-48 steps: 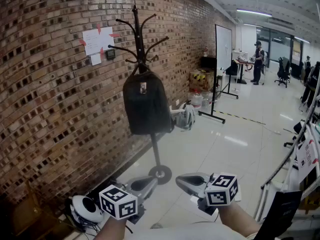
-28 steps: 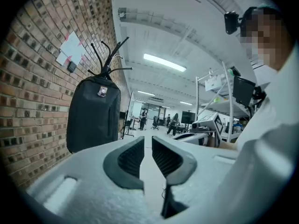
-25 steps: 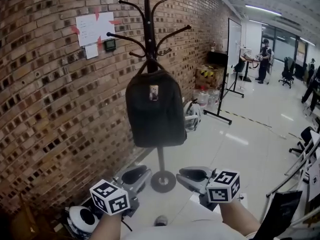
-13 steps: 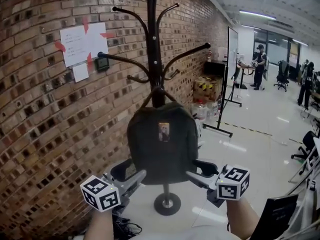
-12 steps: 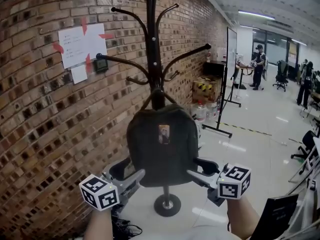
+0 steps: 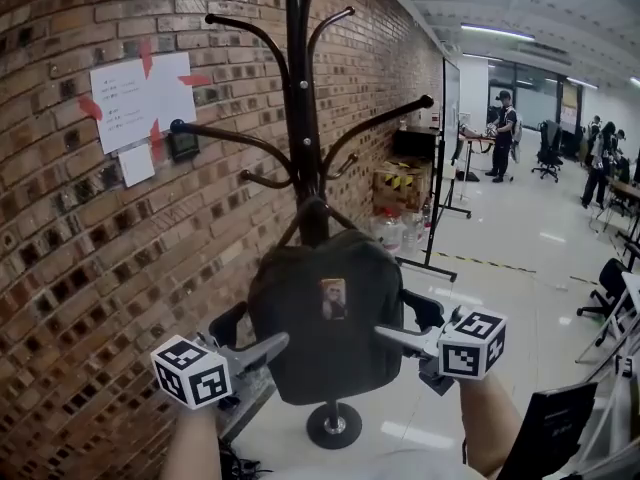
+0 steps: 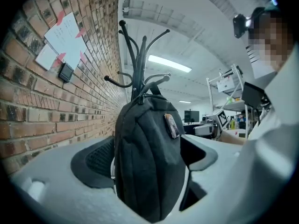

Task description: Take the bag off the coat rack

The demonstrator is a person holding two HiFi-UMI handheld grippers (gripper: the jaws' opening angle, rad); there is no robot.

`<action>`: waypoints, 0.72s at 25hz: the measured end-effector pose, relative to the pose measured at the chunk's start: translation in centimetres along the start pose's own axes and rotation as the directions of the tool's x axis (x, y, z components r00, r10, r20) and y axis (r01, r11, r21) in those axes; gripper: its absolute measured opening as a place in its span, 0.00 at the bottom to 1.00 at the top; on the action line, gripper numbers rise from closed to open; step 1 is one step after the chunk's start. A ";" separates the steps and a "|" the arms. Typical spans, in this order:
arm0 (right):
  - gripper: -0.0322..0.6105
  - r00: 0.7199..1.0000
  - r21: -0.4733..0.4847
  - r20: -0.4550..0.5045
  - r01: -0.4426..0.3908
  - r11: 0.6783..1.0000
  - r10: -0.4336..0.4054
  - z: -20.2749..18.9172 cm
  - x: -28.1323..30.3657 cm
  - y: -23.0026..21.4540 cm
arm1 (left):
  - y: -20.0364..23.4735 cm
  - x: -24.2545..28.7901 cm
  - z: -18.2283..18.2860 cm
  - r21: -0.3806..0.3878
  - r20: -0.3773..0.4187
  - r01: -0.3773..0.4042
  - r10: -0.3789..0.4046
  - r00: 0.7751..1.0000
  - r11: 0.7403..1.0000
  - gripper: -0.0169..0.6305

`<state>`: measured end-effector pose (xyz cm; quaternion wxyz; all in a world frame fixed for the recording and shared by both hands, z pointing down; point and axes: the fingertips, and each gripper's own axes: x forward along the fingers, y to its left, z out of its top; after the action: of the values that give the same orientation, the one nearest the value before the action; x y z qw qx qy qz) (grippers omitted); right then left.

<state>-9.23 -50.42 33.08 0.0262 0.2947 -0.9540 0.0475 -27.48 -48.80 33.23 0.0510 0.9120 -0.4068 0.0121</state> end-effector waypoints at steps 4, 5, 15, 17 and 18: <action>0.67 0.999 -0.027 0.026 0.022 0.999 -0.021 1.3 -0.4 -0.8 | 1.2 0.8 0.7 0.012 0.006 0.019 -0.019 1.000 1.000 0.73; 0.67 0.998 -0.033 0.044 0.035 0.999 -0.033 1.9 -0.5 -1.2 | 1.3 1.0 0.7 0.009 0.008 0.028 -0.029 1.000 1.000 0.73; 0.85 0.999 -0.113 -0.004 -0.045 0.993 0.045 2.7 3.8 -2.9 | 1.8 2.8 0.4 -0.013 0.001 0.108 -0.108 0.994 0.994 0.75; 0.85 0.997 -0.102 -0.011 -0.082 0.991 0.081 2.2 4.5 -2.6 | 1.9 3.1 0.4 -0.039 0.010 0.122 -0.121 0.993 0.992 0.75; 0.85 0.996 -0.089 -0.002 -0.092 0.992 0.092 2.1 4.7 -2.6 | 1.9 3.3 0.3 -0.059 0.015 0.130 -0.129 0.992 0.990 0.75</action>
<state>-11.68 -55.39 31.56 0.0361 0.2492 -0.9678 0.0059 -26.66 -52.58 33.28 0.0767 0.9345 -0.3474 -0.0087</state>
